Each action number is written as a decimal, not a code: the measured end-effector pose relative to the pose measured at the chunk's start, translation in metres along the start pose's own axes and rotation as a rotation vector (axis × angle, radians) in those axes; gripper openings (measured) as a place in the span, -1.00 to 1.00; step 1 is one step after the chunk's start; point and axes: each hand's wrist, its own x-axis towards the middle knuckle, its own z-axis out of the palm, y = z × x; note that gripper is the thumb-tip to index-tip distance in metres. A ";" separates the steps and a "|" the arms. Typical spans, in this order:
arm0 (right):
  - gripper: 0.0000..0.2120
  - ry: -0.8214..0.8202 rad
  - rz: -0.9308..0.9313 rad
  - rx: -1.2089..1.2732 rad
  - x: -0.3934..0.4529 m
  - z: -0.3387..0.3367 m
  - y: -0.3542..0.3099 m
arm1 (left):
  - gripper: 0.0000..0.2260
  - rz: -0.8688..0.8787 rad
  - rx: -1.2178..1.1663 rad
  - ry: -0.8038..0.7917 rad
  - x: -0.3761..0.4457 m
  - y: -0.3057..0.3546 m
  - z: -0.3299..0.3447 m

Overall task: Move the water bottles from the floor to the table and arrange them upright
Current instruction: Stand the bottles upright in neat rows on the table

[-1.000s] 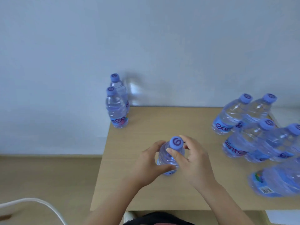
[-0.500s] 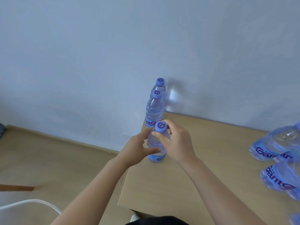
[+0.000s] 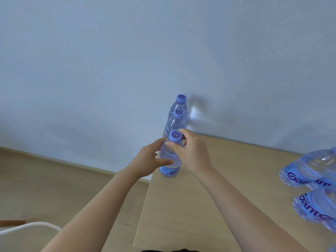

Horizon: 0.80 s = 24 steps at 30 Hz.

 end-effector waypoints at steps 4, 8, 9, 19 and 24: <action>-0.76 0.012 0.010 0.006 0.004 0.003 -0.001 | -0.45 0.005 0.007 -0.018 0.006 -0.003 -0.004; -0.74 0.024 0.013 -0.012 0.007 0.005 -0.002 | -0.44 0.018 0.022 -0.037 0.011 -0.003 -0.007; -0.73 0.026 0.016 -0.018 0.008 0.005 -0.002 | -0.45 0.020 0.018 -0.044 0.011 -0.004 -0.007; -0.72 0.066 0.036 -0.041 0.012 0.008 -0.004 | -0.45 0.047 0.036 -0.078 0.018 -0.006 -0.012; -0.73 0.088 0.053 -0.053 0.011 0.010 -0.006 | -0.47 0.046 0.027 -0.059 0.017 -0.009 -0.010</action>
